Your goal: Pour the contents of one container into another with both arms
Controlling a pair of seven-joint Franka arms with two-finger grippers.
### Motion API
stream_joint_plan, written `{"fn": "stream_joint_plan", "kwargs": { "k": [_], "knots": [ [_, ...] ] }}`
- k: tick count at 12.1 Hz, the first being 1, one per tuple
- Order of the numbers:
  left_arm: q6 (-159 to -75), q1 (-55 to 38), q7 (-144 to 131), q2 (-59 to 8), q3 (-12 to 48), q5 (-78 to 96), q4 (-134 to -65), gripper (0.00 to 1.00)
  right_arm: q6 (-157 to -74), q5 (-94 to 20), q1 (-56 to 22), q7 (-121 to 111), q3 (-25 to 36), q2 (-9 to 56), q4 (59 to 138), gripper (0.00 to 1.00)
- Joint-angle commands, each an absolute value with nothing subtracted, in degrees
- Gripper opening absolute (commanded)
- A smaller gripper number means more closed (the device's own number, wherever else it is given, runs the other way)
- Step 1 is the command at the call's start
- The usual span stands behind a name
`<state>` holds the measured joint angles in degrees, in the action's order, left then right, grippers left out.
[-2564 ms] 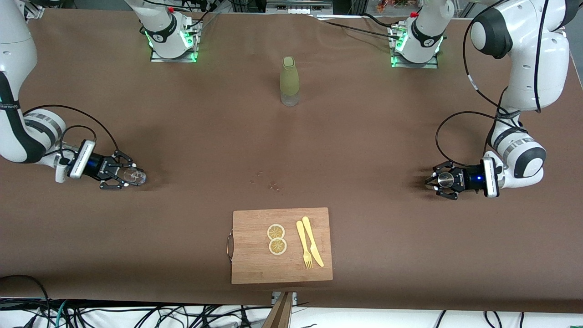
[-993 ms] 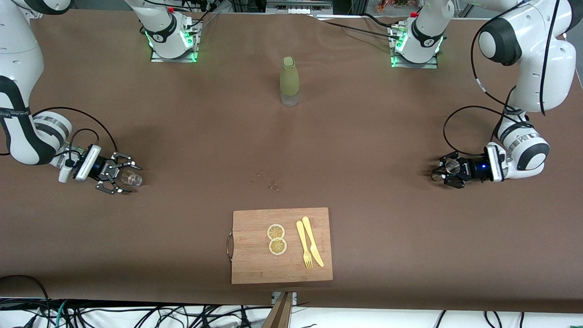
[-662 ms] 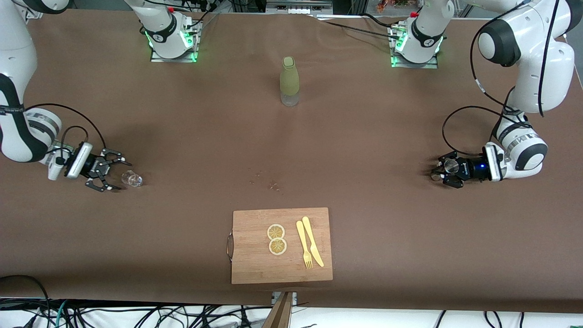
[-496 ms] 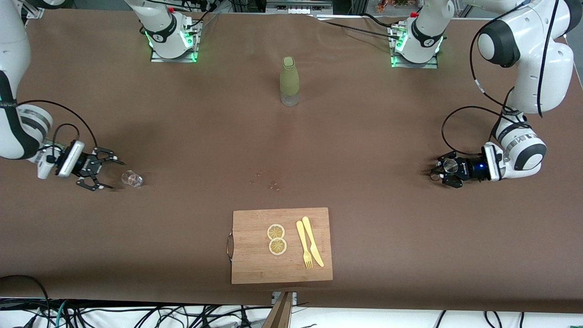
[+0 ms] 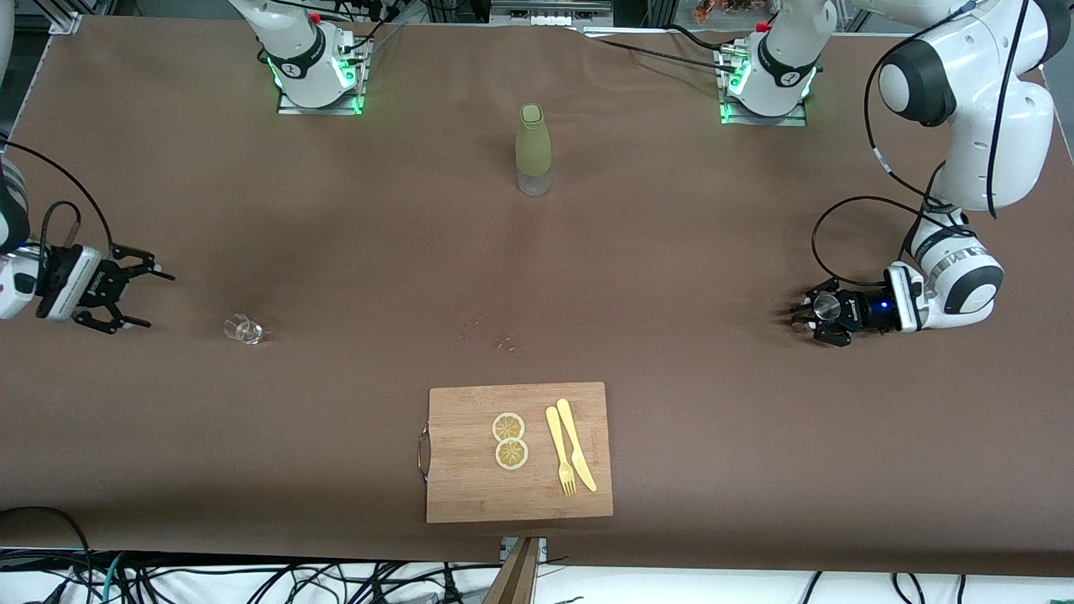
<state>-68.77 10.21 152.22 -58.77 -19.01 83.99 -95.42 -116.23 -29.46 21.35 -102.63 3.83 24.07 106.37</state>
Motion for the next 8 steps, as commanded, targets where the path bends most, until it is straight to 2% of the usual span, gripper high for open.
{"fn": "stream_joint_plan", "kwargs": {
  "k": [1, 2, 6, 8],
  "knots": [
    [-67.9, 11.0, 154.6, -59.9, -18.5, 81.8, -93.7, 0.68, -116.7, -18.8, 15.6, -85.0, 6.0, 16.1, 110.5, 1.00],
    [-67.9, 11.0, 154.6, -59.9, -18.6, 81.8, -93.7, 0.98, -116.6, -16.7, 12.7, -79.1, 7.6, 15.0, 110.7, 1.00],
    [-68.0, 11.1, 154.5, -59.9, -18.7, 81.7, -93.7, 1.00, -116.8, -6.4, 4.2, -52.9, 9.1, 12.4, 110.0, 1.00],
    [-68.0, 11.5, 154.2, -59.9, -19.1, 80.8, -93.3, 1.00, -116.8, -4.7, 1.6, -41.9, 9.0, 11.9, 109.6, 1.00]
  ]
}}
